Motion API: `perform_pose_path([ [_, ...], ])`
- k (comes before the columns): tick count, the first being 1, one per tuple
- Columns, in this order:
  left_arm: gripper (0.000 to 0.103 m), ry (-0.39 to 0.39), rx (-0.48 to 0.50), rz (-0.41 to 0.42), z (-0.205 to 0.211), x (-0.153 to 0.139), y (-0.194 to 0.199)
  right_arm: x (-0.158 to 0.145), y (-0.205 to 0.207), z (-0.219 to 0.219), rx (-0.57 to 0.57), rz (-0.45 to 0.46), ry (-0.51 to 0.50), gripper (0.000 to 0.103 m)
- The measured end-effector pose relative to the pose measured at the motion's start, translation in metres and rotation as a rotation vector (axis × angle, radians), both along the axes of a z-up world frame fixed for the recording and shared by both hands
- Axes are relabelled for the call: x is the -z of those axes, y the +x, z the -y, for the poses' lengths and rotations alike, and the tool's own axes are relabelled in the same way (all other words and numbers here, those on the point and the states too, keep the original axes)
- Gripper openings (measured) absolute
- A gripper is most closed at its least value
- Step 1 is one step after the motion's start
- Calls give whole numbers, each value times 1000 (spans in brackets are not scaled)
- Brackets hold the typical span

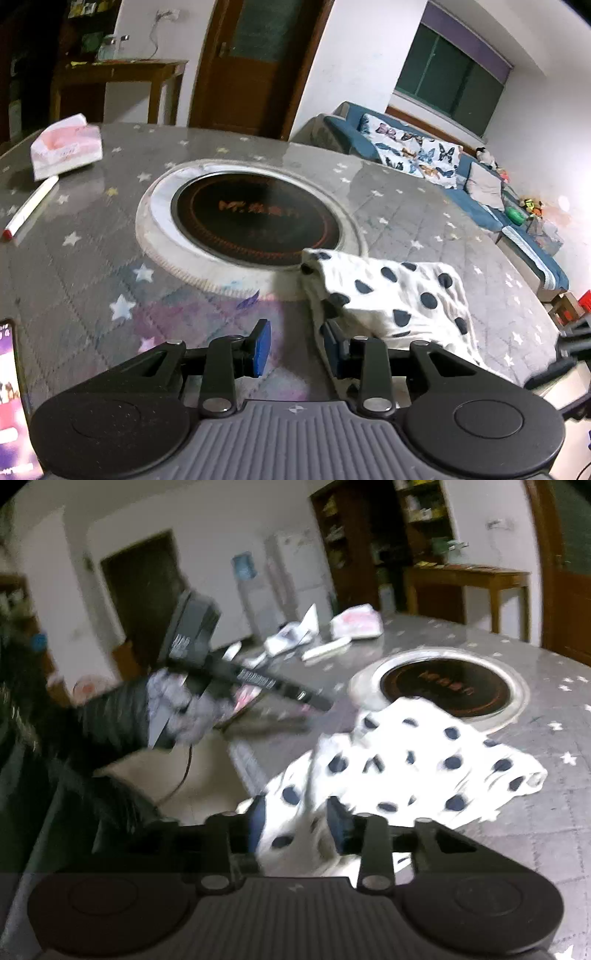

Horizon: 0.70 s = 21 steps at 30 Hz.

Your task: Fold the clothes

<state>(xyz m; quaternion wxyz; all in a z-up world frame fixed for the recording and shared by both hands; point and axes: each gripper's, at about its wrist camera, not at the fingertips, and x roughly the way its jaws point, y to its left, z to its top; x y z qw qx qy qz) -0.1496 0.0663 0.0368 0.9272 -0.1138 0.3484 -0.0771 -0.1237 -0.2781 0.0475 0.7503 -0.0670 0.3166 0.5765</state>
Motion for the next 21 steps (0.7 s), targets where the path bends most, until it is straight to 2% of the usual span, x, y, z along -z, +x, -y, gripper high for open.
perform_pose_path([
  [3,35,5,24,14,6,-5,1,2,22,2,97,-47,27,44],
  [6,36,12,43,29,10,-9,3,15,48,-3,159,-135,59,50],
  [11,36,4,89,56,15,-16,1,37,62,-16,162,-210,56,50],
  [18,36,-12,286,62,48,-13,-8,44,68,-5,237,-240,70,50],
  [21,36,0,351,51,64,-7,-4,49,79,1,255,-304,107,51],
])
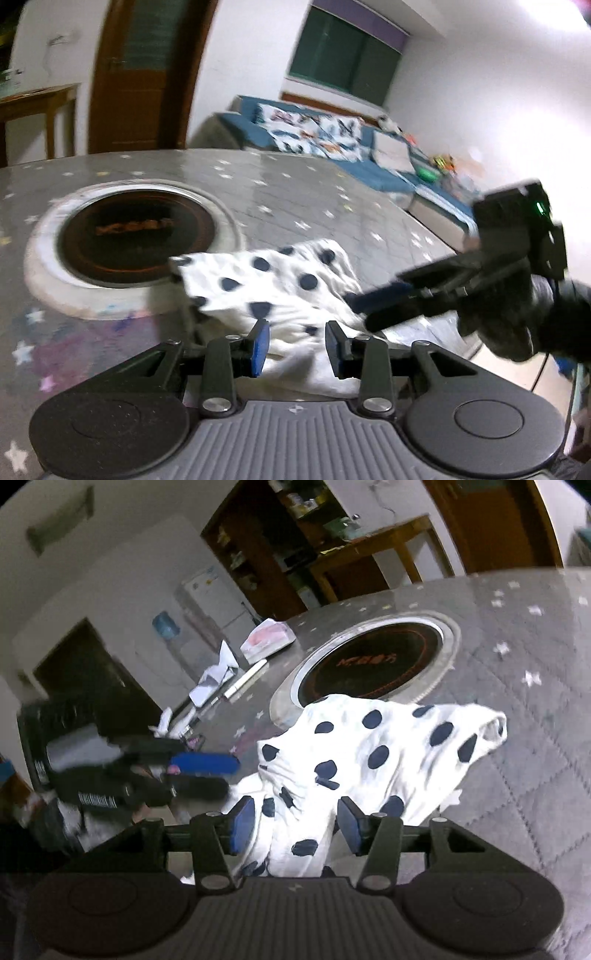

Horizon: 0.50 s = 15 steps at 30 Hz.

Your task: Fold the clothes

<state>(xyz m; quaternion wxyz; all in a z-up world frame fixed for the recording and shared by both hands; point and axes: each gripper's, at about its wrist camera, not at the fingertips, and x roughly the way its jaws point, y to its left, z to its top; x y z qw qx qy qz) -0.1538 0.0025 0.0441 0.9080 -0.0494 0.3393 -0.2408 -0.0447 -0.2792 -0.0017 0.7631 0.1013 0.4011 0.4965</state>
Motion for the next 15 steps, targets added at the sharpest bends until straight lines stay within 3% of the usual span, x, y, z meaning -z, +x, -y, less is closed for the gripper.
perform_pose_path([
  [10,36,-30,127,-46,6,12,-17,21,16,-12,3,-106,44,54],
  [15,41,-26,101,-24,-10,3,-35,16,11,-21,-45,-122,105,55],
])
